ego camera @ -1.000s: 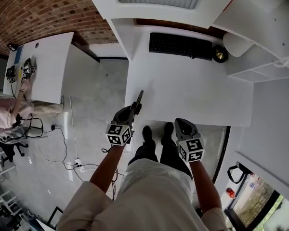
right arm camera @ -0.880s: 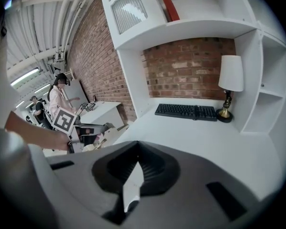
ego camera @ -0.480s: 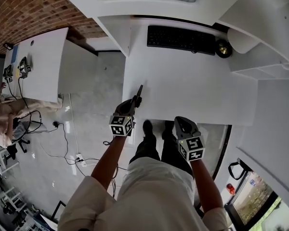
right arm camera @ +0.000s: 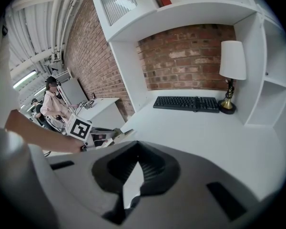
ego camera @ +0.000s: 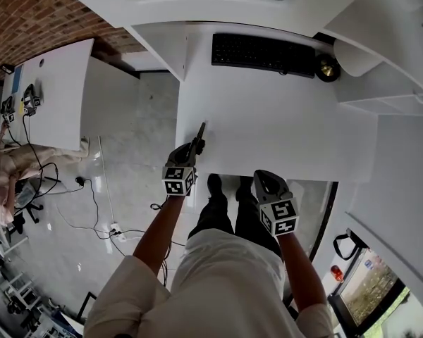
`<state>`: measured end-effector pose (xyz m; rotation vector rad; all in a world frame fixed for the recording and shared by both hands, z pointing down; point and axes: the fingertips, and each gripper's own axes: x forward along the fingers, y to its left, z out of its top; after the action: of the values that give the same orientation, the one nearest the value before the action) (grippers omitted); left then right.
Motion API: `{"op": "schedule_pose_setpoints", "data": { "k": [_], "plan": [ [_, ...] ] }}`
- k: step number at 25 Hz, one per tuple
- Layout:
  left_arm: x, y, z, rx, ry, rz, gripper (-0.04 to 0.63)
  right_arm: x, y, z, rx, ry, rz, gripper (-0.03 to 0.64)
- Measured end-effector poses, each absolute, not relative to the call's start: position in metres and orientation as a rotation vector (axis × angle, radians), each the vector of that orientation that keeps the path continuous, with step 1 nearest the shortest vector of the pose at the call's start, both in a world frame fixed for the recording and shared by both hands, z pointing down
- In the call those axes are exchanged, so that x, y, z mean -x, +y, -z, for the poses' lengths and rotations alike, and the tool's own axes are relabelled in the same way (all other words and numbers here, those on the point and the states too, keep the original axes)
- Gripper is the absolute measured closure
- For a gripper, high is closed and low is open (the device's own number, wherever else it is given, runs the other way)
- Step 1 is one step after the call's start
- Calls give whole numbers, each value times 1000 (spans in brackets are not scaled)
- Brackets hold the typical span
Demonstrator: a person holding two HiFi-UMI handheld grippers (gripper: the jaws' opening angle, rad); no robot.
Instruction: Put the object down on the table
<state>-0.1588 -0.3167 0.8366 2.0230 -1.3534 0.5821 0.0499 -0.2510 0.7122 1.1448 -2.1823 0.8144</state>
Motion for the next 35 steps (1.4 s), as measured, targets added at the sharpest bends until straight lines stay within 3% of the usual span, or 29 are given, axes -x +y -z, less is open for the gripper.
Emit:
{"op": "schedule_pose_setpoints", "data": {
  "k": [17,35],
  "plan": [
    [144,-313,-855,-2118,-1353,-848,563,-55,-250,-720,-1161,-2166,-839,614],
    [102,-306,-868,-2109,-1174,-801,489,-70,-250,-722,-1196,-2150,-851,615]
  ]
}}
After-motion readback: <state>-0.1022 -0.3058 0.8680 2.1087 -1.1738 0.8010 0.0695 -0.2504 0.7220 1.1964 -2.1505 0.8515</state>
